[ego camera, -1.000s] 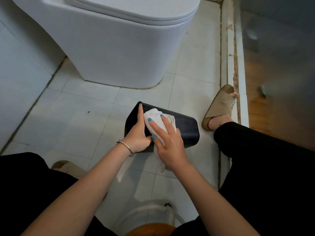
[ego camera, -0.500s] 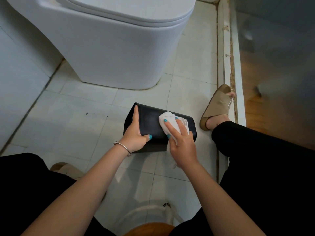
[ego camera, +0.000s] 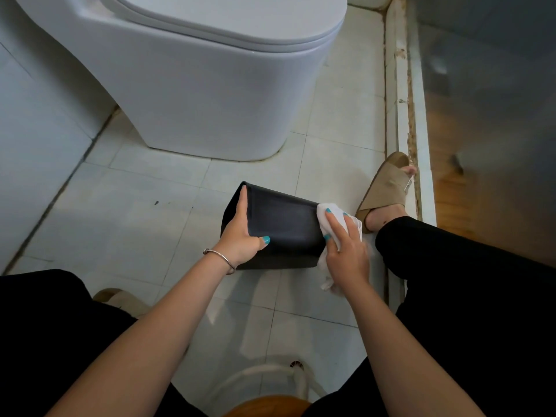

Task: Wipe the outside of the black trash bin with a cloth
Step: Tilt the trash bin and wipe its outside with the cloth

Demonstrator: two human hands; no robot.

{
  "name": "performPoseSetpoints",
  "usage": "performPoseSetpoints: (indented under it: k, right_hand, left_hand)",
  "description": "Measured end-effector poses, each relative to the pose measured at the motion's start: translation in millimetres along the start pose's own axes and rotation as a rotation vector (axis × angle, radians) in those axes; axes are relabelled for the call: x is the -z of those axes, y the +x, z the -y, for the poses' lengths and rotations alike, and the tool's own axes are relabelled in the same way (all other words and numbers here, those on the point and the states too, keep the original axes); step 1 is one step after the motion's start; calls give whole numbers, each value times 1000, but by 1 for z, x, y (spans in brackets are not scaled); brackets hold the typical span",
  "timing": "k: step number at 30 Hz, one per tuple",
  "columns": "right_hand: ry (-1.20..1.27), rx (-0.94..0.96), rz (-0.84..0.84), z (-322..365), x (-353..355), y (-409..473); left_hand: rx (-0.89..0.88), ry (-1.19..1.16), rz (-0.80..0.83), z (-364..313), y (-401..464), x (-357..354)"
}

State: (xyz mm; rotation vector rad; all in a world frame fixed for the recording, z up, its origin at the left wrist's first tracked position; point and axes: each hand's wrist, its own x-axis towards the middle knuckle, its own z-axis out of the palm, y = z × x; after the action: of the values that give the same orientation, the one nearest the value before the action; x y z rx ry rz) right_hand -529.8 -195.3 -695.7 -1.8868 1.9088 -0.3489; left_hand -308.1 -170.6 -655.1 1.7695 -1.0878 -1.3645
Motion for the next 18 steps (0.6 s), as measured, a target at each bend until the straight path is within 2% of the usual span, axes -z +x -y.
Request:
performPoseSetpoints:
  k: [11, 18]
  right_hand:
    - [97, -66, 43, 25, -3, -5]
    - [82, 123, 158, 76, 2, -24]
  left_hand:
    - [-13, 37, -10, 3, -5, 2]
    - [-24, 38, -40, 4, -7, 2]
